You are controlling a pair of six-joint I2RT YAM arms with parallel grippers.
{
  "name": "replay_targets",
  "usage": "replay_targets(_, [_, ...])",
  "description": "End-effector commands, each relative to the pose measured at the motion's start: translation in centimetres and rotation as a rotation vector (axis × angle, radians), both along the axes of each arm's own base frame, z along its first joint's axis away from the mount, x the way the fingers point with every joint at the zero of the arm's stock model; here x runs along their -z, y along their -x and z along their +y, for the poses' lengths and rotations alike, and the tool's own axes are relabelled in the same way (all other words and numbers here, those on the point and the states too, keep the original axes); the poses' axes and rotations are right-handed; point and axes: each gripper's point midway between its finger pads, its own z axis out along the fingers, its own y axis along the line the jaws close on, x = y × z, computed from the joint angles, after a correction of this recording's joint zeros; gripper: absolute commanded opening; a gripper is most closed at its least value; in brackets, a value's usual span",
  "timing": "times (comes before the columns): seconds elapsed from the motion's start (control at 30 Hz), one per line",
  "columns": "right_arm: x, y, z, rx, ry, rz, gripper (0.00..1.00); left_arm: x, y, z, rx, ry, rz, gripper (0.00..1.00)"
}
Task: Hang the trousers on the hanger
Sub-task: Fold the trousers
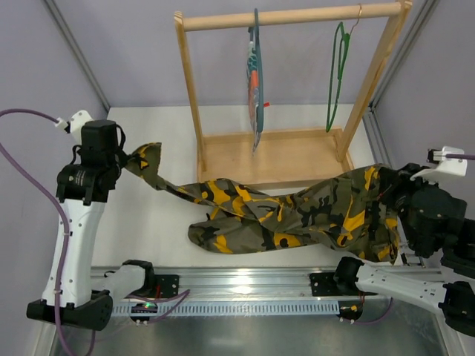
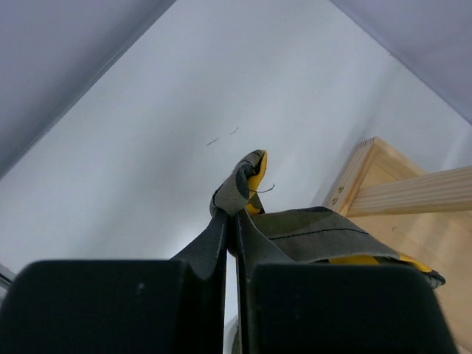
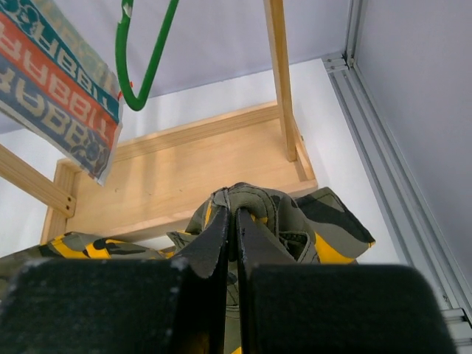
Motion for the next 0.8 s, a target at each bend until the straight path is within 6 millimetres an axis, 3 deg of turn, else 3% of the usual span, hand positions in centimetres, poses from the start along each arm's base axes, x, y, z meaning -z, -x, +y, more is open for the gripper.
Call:
replay_targets(0.0, [0.3, -1.4, 1.0, 0.081, -0.028, -0.020, 0.04, -3.5, -0.6, 1.0, -0.034, 0.018, -0.149, 0.00])
replay_targets(0.1, [2.2, -2.4, 2.8, 0.080, 0.006, 0.016, 0.04, -1.8, -1.2, 1.6, -0.046, 0.046, -0.095, 0.00])
replay_targets(0.17, [3.7, -3.1, 4.1, 0.076, 0.044, 0.054, 0.04, -0.9, -1.2, 3.1, -0.095, 0.068, -0.072, 0.00])
replay_targets(0.3, [4.9, -3.8, 6.2, 0.040, 0.046, 0.095, 0.04, 0.2, -1.0, 4.9, -0.139, 0.129, -0.080, 0.00])
replay_targets(0.37, [4.6, -3.8, 7.6, -0.059, 0.067, 0.102, 0.04, 0.9, -0.7, 5.9, -0.165, 0.159, -0.083, 0.00])
replay_targets(0.5, [1.5, -3.4, 9.7, -0.238, 0.061, 0.043, 0.04, 0.8, -0.3, 5.4, -0.116, 0.180, -0.103, 0.00])
replay_targets(0.63, [-1.6, -2.3, 9.4, -0.311, 0.031, -0.014, 0.04, -0.3, -0.1, 3.4, -0.025, 0.226, -0.156, 0.00])
replay_targets(0.67, [-2.7, -2.0, 8.9, -0.311, 0.014, -0.034, 0.04, -0.4, 0.0, 3.3, -0.017, 0.226, -0.161, 0.00])
replay_targets(0.77, [-3.1, -2.0, 7.5, -0.253, 0.015, -0.043, 0.04, -0.9, 0.2, 4.1, -0.054, 0.195, -0.170, 0.00])
